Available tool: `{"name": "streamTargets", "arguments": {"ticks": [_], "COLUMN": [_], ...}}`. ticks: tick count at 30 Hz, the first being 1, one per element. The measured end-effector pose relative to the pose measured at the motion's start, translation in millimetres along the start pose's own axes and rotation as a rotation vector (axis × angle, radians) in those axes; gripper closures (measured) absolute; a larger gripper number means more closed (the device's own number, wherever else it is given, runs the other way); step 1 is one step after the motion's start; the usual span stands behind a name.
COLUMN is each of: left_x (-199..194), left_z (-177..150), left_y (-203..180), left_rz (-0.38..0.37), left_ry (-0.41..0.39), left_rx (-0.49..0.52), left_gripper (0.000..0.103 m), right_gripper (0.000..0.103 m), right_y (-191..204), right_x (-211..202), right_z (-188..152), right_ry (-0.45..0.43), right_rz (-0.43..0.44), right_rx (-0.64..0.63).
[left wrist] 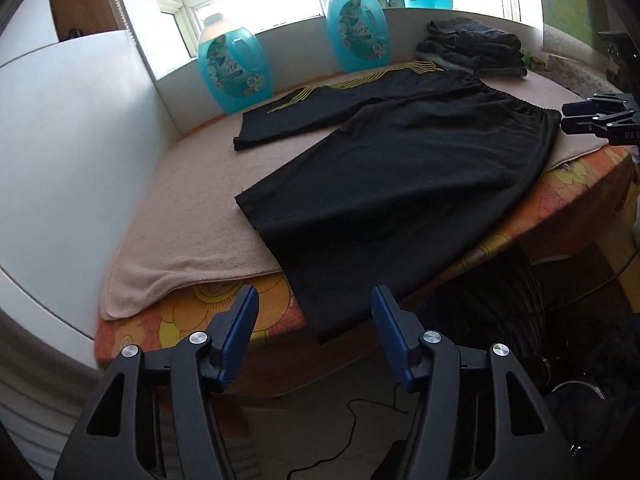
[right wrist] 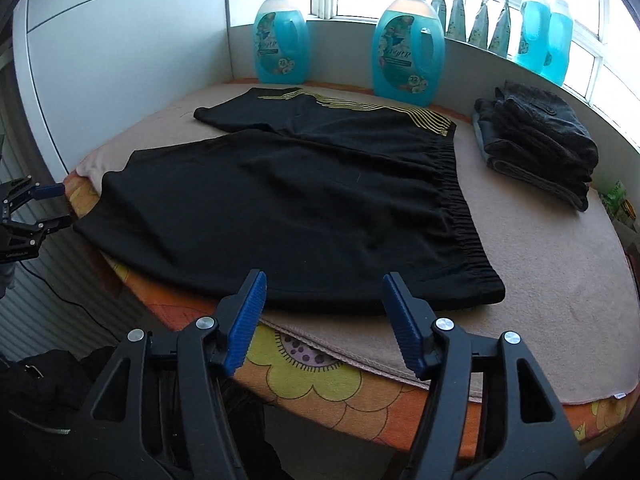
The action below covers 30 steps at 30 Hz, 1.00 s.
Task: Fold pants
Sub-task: 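Move both grippers to the shorts leg hem and close the left gripper on it, then close the right gripper on the hem while the left gripper holds its corner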
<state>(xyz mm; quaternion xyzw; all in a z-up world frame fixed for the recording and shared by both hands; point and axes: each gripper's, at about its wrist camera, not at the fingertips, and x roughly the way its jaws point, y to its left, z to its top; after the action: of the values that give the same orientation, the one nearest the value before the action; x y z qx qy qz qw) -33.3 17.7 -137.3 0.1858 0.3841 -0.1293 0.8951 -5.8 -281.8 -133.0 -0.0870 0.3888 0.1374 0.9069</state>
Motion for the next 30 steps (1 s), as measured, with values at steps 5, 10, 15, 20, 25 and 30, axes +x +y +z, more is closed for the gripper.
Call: {"name": "streamTargets", "arguments": {"ticks": [5, 10, 15, 20, 25, 30], "left_x": [15, 29, 30, 19, 16, 10], "left_z": [-9, -13, -14, -10, 2, 17], "left_y": [-14, -21, -21, -13, -4, 4], "left_rz": [-0.016, 0.000, 0.003, -0.069, -0.118, -0.123], "left_ry": [0.049, 0.069, 0.062, 0.048, 0.033, -0.015], "left_rx": [0.118, 0.220, 0.248, 0.197, 0.124, 0.088], "left_gripper": [0.061, 0.068, 0.073, 0.099, 0.100, 0.100], "right_gripper": [0.045, 0.046, 0.046, 0.046, 0.046, 0.045], "right_y": [21, 23, 21, 21, 20, 11], "right_x": [15, 20, 25, 27, 27, 21], "right_z": [2, 8, 10, 11, 12, 9], "right_ry": [0.061, 0.080, 0.090, 0.098, 0.097, 0.100], "right_rz": [0.023, 0.057, 0.054, 0.049, 0.034, 0.019], "right_rx": [-0.090, -0.082, -0.084, -0.101, -0.130, -0.186]}}
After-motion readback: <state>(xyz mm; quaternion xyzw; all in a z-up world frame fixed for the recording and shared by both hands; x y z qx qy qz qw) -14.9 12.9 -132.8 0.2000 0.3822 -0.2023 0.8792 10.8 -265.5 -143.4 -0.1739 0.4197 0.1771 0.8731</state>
